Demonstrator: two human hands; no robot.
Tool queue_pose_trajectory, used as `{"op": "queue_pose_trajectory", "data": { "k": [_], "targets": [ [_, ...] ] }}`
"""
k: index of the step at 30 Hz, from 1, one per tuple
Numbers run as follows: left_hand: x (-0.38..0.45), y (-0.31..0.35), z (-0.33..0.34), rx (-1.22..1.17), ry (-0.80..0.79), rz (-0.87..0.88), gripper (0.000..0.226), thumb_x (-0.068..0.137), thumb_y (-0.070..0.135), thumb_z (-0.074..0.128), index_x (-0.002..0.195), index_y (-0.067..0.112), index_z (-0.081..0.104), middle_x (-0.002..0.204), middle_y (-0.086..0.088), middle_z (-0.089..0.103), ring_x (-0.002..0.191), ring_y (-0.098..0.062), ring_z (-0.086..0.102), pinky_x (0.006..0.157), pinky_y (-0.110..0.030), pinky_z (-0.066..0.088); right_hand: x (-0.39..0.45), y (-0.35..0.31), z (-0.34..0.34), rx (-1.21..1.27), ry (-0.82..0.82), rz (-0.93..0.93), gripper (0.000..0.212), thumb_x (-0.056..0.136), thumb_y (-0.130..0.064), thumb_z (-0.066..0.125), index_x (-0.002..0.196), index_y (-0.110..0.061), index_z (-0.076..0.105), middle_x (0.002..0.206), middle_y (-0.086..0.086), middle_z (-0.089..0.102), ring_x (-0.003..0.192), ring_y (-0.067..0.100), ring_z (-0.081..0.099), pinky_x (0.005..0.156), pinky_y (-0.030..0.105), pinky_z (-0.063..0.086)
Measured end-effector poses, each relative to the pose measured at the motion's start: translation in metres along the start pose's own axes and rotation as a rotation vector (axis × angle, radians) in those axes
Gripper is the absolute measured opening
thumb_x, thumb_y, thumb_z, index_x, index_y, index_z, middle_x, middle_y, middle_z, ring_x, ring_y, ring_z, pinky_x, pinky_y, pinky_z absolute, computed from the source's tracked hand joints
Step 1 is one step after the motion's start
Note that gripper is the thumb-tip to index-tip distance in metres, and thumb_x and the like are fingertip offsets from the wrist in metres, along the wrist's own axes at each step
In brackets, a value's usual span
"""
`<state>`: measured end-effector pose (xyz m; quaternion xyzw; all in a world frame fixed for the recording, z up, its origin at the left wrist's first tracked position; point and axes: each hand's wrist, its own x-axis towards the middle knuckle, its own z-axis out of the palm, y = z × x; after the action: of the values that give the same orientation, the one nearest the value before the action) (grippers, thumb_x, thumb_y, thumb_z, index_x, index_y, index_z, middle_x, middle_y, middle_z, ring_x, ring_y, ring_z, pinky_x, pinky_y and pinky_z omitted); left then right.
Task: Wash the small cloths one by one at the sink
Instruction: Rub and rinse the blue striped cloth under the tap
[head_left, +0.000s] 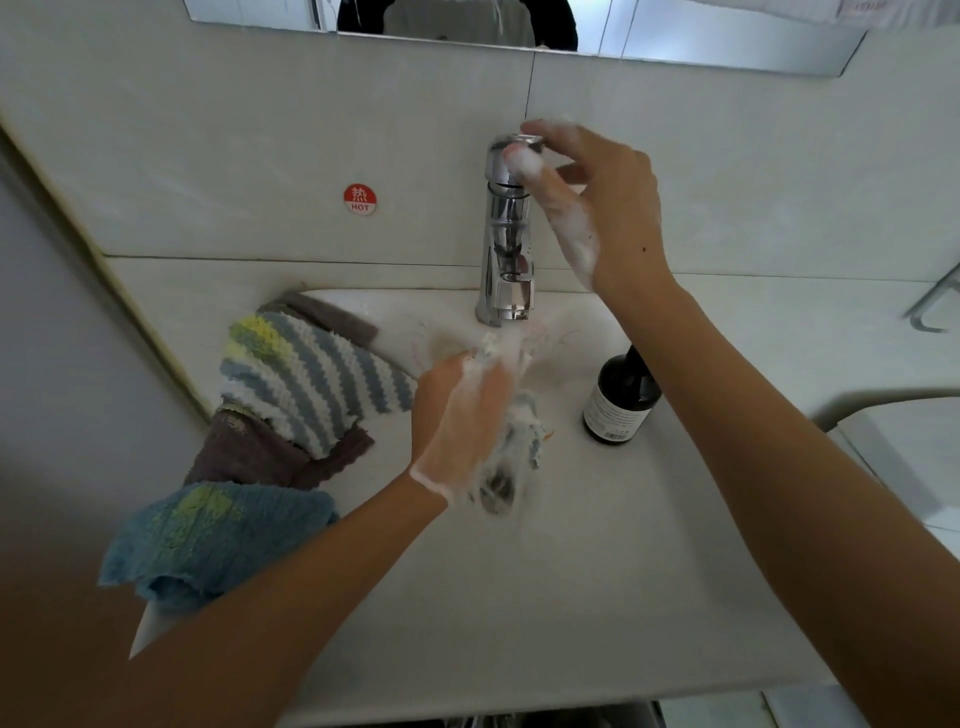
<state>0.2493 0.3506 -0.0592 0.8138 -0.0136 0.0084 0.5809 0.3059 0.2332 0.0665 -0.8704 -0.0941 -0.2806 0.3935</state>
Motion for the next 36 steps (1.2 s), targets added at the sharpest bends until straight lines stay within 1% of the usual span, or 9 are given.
{"op": "queue_pose_trajectory", "data": {
  "k": [4, 7, 9, 13, 17, 20, 25, 30, 36],
  "targets": [
    [-0.003, 0.000, 0.003, 0.003, 0.065, 0.052, 0.014, 0.099, 0.027, 0.049, 0.097, 0.016, 0.057, 0.075, 0.008, 0.051, 0.066, -0.003, 0.046, 0.058, -0.008, 0.043, -0.037, 0.011, 0.007, 0.018, 0.022, 0.046, 0.080, 0.081, -0.077, 0.042, 0.140, -0.023, 0.048, 0.129, -0.007, 0.060, 0.107, 0.006, 0.061, 0.092, 0.036, 0.051],
    [0.001, 0.000, 0.005, -0.065, 0.067, -0.003, 0.037, 0.093, 0.041, 0.051, 0.085, 0.008, 0.067, 0.075, -0.006, 0.068, 0.070, -0.025, 0.066, 0.070, -0.041, 0.057, -0.078, 0.028, 0.017, 0.152, 0.043, 0.127, 0.058, 0.090, -0.060, 0.044, 0.132, -0.021, 0.051, 0.118, -0.010, 0.061, 0.102, 0.000, 0.059, 0.084, 0.025, 0.053],
    [-0.002, 0.002, 0.008, -0.085, 0.051, -0.025, 0.039, 0.085, 0.051, 0.048, 0.078, 0.018, 0.066, 0.073, -0.005, 0.071, 0.073, -0.027, 0.069, 0.071, -0.050, 0.058, -0.100, 0.039, 0.024, 0.207, -0.002, 0.200, 0.043, 0.095, -0.049, 0.050, 0.127, -0.020, 0.054, 0.107, -0.016, 0.060, 0.097, -0.008, 0.058, 0.079, 0.012, 0.047],
    [-0.008, 0.000, 0.013, -0.123, 0.031, -0.027, 0.020, 0.086, 0.043, 0.054, 0.086, 0.026, 0.063, 0.084, -0.004, 0.069, 0.081, -0.021, 0.068, 0.079, -0.045, 0.057, -0.126, 0.051, 0.041, 0.323, -0.206, 0.395, 0.026, 0.102, -0.033, 0.045, 0.125, -0.025, 0.052, 0.100, -0.014, 0.060, 0.092, 0.003, 0.060, 0.081, 0.027, 0.051],
    [-0.010, 0.000, 0.015, 0.029, 0.054, 0.020, 0.030, 0.095, 0.047, 0.049, 0.108, 0.020, 0.054, 0.093, 0.006, 0.064, 0.085, -0.008, 0.063, 0.077, -0.030, 0.054, -0.137, 0.059, 0.055, 0.347, -0.321, 0.469, 0.006, 0.102, -0.034, 0.045, 0.102, -0.037, 0.051, 0.085, -0.015, 0.059, 0.084, 0.006, 0.060, 0.081, 0.039, 0.052],
    [-0.013, -0.003, 0.015, -0.022, 0.023, 0.027, 0.023, 0.093, 0.043, 0.051, 0.107, 0.025, 0.051, 0.095, 0.009, 0.064, 0.088, -0.006, 0.063, 0.083, -0.036, 0.054, -0.133, 0.056, 0.059, 0.372, -0.346, 0.543, 0.034, 0.093, -0.053, 0.041, 0.112, -0.028, 0.055, 0.091, -0.006, 0.065, 0.091, 0.015, 0.065, 0.087, 0.045, 0.054],
    [-0.015, -0.005, 0.014, -0.168, 0.009, 0.017, 0.025, 0.082, 0.033, 0.043, 0.102, 0.023, 0.055, 0.093, 0.005, 0.065, 0.090, -0.012, 0.064, 0.085, -0.045, 0.054, -0.134, 0.051, 0.055, 0.440, -0.292, 0.578, 0.033, 0.102, -0.048, 0.035, 0.111, -0.027, 0.058, 0.093, -0.008, 0.065, 0.089, 0.005, 0.063, 0.075, 0.027, 0.051],
    [-0.016, -0.008, 0.020, -0.136, 0.090, -0.003, 0.016, 0.096, 0.030, 0.045, 0.091, 0.024, 0.059, 0.082, 0.004, 0.066, 0.079, -0.012, 0.064, 0.079, -0.047, 0.054, -0.138, 0.047, 0.058, 0.481, -0.200, 0.635, 0.027, 0.102, -0.043, 0.036, 0.087, -0.026, 0.051, 0.078, -0.009, 0.059, 0.071, 0.003, 0.058, 0.063, 0.019, 0.042],
    [-0.013, -0.011, 0.017, -0.042, 0.155, 0.009, 0.032, 0.100, 0.038, 0.043, 0.090, 0.019, 0.068, 0.078, 0.003, 0.068, 0.074, -0.010, 0.065, 0.073, -0.039, 0.056, -0.141, 0.042, 0.063, 0.392, -0.200, 0.655, 0.029, 0.103, -0.043, 0.035, 0.101, -0.017, 0.048, 0.080, -0.010, 0.055, 0.070, 0.003, 0.054, 0.057, 0.014, 0.038]
  ]
}}
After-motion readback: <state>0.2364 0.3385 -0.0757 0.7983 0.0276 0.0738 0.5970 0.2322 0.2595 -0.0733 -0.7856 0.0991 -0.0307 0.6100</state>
